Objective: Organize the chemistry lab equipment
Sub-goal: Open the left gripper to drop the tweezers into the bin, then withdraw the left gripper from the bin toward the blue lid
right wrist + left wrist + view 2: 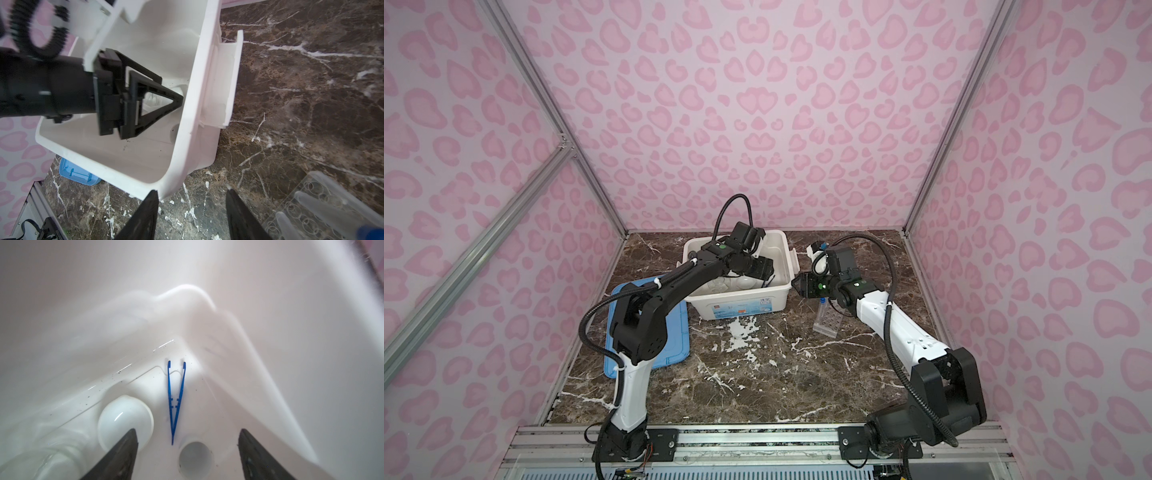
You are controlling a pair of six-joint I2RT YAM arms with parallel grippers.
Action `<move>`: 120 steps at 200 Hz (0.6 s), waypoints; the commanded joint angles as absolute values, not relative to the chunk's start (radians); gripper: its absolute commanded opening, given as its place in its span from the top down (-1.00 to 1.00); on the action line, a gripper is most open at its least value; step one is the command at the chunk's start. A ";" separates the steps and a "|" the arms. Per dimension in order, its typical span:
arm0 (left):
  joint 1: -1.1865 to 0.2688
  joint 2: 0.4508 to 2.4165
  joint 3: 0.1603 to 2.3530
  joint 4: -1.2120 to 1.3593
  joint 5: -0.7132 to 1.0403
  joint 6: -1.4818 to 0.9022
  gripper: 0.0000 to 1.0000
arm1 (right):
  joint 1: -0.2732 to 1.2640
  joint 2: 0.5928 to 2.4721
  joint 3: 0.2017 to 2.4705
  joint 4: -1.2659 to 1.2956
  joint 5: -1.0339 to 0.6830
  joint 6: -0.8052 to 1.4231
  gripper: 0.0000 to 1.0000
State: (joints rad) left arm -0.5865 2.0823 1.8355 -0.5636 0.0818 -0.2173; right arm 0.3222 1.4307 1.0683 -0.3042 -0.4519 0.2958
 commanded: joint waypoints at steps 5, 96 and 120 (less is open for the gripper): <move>-0.591 1.933 1.758 -0.489 0.047 -0.222 -0.74 | 0.321 1.428 1.064 -0.285 -0.450 0.293 -0.09; -0.441 1.234 1.117 -0.472 -0.391 -0.423 -0.98 | 0.321 1.418 1.044 -0.233 -0.464 0.288 -0.17; -0.291 1.090 0.957 -0.513 -0.405 -0.510 -0.98 | 0.321 1.420 1.044 -0.216 -0.480 0.291 -0.17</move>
State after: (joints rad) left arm -0.3870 1.1881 1.0607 -0.4652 -0.3290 -0.3885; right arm 0.3206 1.4204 1.0504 -0.2626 -0.4599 0.2928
